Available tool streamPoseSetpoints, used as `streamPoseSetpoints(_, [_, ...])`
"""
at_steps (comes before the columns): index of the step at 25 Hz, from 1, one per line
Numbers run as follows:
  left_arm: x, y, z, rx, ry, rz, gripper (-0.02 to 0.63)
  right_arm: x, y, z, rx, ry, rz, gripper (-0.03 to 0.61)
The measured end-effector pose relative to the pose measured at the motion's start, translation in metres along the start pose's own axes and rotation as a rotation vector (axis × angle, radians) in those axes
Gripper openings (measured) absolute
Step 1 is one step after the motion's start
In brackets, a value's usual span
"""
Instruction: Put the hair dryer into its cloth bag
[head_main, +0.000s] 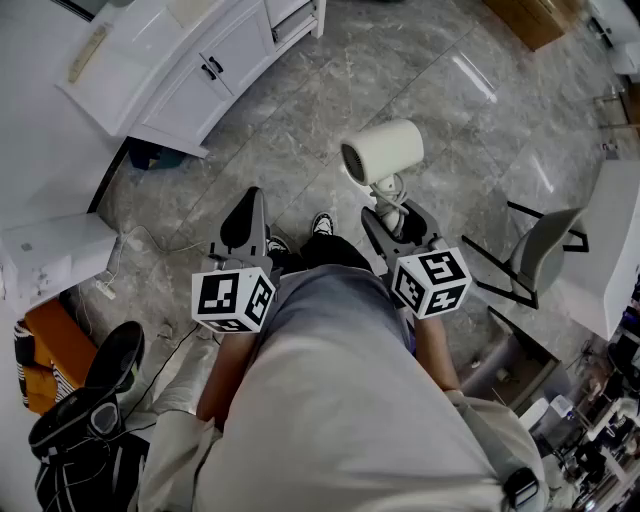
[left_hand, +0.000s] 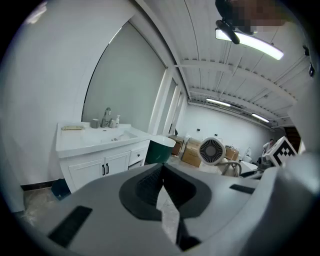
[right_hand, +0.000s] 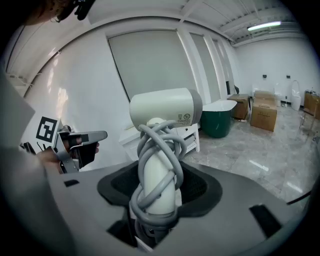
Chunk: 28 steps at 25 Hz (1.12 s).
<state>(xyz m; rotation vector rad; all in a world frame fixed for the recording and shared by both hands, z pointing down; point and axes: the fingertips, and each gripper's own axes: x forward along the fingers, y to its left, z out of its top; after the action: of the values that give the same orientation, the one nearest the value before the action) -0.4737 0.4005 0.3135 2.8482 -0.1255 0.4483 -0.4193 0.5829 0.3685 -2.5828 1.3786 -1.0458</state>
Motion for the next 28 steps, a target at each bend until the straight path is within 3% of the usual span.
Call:
streamPoseSetpoints(14, [0.023,-0.032,0.004,0.013,0.009,-0.039,0.002,-0.003,-0.02,0.031,-0.057,-0.056,0.078,0.235])
streamPoseSetpoints(21, [0.036,-0.018,-0.002,-0.021,0.055,-0.031,0.002,0.019,-0.02,0.042,-0.019,-0.046,0.101,0.236])
streamPoseSetpoints(28, [0.072,-0.003,0.009,-0.006,0.062,-0.085,0.002,0.052,-0.028,0.059,-0.014,-0.033,0.096,0.236])
